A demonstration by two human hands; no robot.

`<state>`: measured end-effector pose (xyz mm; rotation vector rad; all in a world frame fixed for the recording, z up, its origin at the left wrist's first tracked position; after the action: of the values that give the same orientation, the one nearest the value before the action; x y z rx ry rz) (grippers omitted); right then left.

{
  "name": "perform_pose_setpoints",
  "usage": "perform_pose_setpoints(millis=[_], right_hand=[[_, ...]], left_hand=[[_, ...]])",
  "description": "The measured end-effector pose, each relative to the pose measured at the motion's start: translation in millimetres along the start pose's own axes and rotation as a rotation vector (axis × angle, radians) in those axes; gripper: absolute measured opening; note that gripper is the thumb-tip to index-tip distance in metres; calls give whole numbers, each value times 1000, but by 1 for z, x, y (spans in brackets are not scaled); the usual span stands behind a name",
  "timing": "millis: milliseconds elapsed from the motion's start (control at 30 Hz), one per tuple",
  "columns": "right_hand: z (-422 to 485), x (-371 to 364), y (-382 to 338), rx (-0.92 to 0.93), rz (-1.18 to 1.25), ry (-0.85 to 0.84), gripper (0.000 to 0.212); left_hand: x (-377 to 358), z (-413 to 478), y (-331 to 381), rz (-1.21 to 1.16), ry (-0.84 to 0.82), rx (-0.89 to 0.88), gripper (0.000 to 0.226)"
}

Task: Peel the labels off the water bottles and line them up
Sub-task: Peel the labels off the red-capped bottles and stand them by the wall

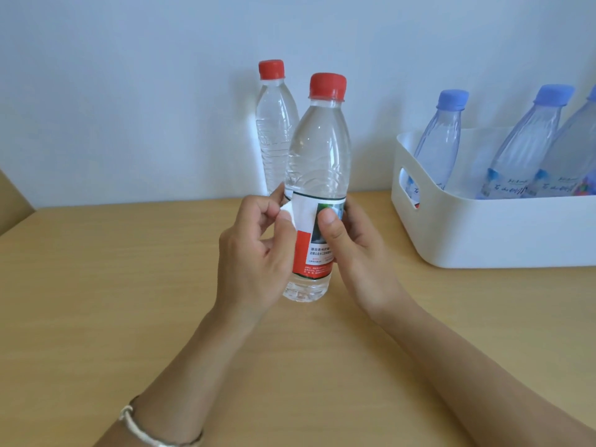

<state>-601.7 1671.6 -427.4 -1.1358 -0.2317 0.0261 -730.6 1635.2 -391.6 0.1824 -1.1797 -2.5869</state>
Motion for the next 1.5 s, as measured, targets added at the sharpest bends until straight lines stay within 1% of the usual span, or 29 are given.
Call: perform_pose_setpoints(millis=[67, 133, 233, 300, 433, 533, 667, 733, 833, 1000, 1067, 1167, 1233, 1333, 1400, 1500], right_hand=[[0, 4, 5, -47, 6, 20, 40], [0, 7, 13, -112, 25, 38, 46], [-1, 14, 25, -204, 49, 77, 55], [-1, 18, 27, -226, 47, 101, 56], [-1, 19, 29, -237, 36, 119, 56], [-1, 19, 28, -227, 35, 129, 57], [-1, 20, 24, -194, 41, 128, 53], [-1, 19, 24, -182, 41, 124, 52], [0, 18, 23, -179, 32, 121, 54], [0, 20, 26, -197, 30, 135, 53], [0, 23, 29, -227, 32, 141, 56], [-2, 24, 35, -308, 51, 137, 59], [-2, 24, 35, -294, 29, 128, 61], [-1, 21, 32, -255, 11, 114, 58], [-1, 20, 32, -252, 12, 110, 56], [-1, 20, 32, -247, -26, 116, 57]], left_hand=[[5, 0, -8, -64, 37, 67, 14], [8, 1, -19, -140, 60, 159, 9], [3, -1, -32, -215, 59, 245, 9], [-2, -1, -36, -259, 52, 288, 12], [-11, -4, -40, -351, -34, 359, 18], [-18, -7, -37, -368, -122, 340, 33], [-21, -8, -31, -370, -108, 289, 11], [-17, -7, -32, -382, -70, 297, 11], [-11, -5, -41, -438, -9, 360, 9], [-14, -6, -50, -580, -18, 471, 4], [-6, -5, -55, -589, 64, 500, 2], [4, -4, -64, -568, 180, 571, 15], [8, -3, -68, -474, 190, 607, 19], [20, 0, -73, -317, 213, 596, 21], [29, 2, -75, -305, 257, 588, 24], [31, 5, -73, -340, 267, 590, 25]])
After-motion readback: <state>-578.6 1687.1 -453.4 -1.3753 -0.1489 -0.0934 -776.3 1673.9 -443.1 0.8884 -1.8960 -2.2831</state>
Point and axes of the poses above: each hand's wrist, its own z-axis towards the middle knuckle, its own x-axis out of the back of the hand, y = z × x, the point moved 9 cm from there along z, towards the middle knuckle, and after that the axes turned 15 degrees about -z, right-handed, at the moved point
